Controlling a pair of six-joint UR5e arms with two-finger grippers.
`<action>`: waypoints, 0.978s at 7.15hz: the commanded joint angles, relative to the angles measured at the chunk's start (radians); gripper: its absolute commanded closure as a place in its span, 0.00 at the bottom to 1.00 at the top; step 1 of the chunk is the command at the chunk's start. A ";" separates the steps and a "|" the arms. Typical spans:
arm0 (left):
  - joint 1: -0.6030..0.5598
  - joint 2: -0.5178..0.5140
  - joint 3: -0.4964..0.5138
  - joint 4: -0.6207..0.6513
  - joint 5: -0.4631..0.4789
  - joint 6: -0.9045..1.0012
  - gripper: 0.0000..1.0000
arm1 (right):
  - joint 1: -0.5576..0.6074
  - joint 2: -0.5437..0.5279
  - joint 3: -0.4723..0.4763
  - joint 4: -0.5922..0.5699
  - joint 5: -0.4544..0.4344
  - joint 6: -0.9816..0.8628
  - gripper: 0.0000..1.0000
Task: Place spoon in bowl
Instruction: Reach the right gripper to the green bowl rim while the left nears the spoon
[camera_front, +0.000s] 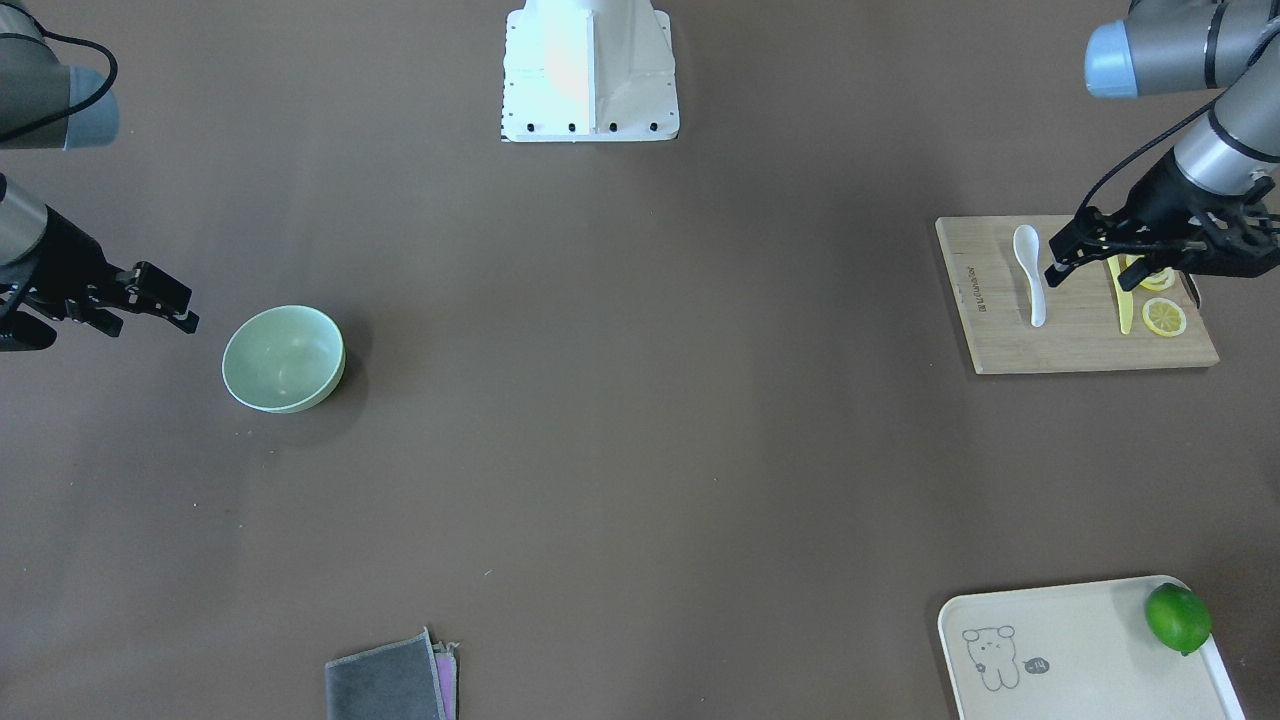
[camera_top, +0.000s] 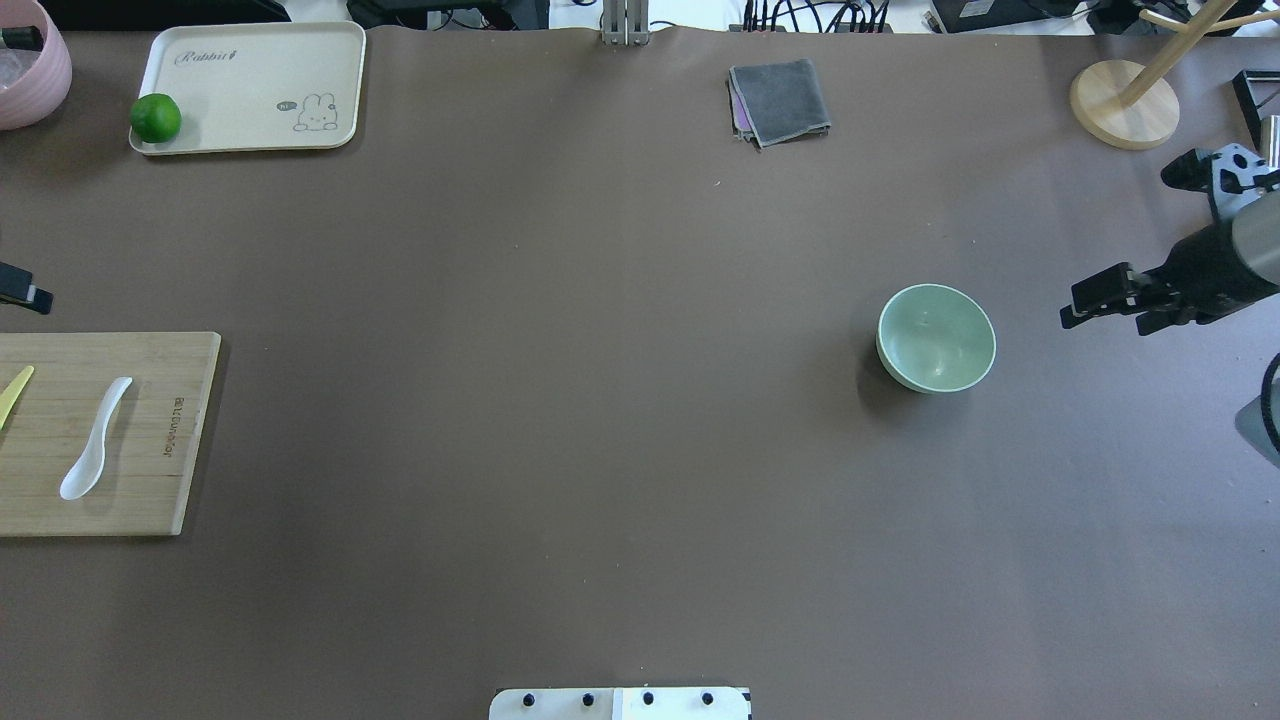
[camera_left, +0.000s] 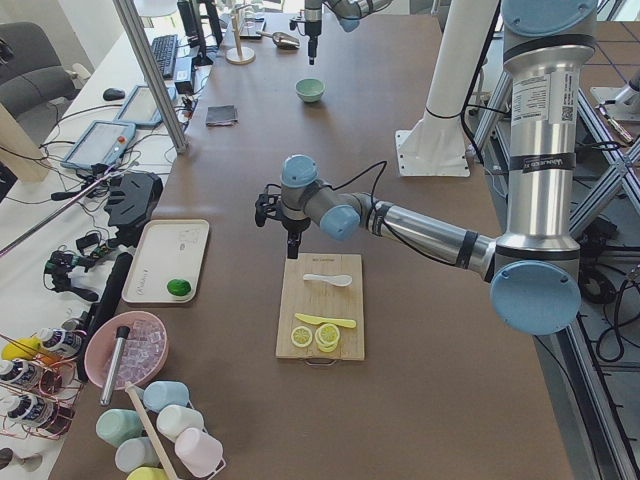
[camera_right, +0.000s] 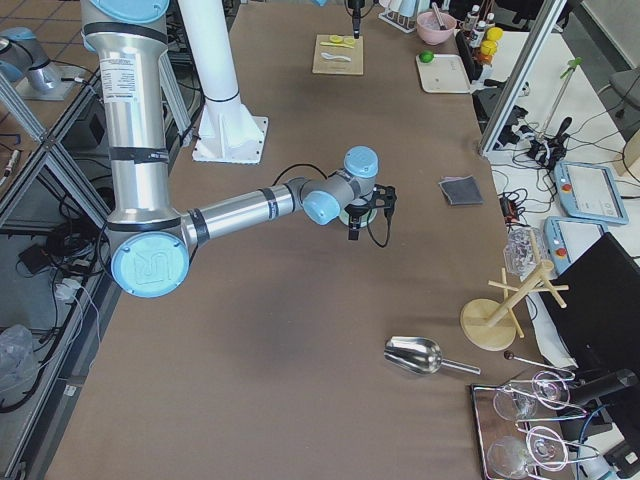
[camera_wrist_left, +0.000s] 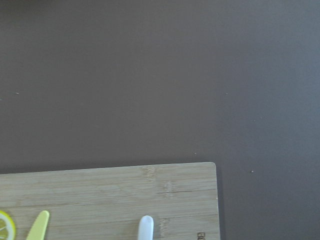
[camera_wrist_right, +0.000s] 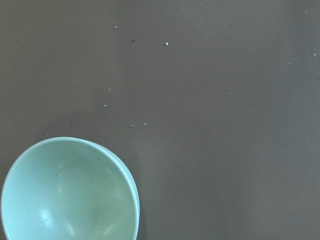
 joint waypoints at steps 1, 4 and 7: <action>0.045 -0.029 0.002 -0.001 0.020 -0.045 0.02 | -0.029 0.046 -0.080 0.020 -0.009 0.036 0.01; 0.062 -0.029 0.003 -0.001 0.035 -0.046 0.02 | -0.060 0.050 -0.144 0.123 -0.007 0.134 0.14; 0.068 -0.027 0.002 -0.001 0.041 -0.046 0.02 | -0.089 0.052 -0.150 0.144 -0.009 0.149 0.35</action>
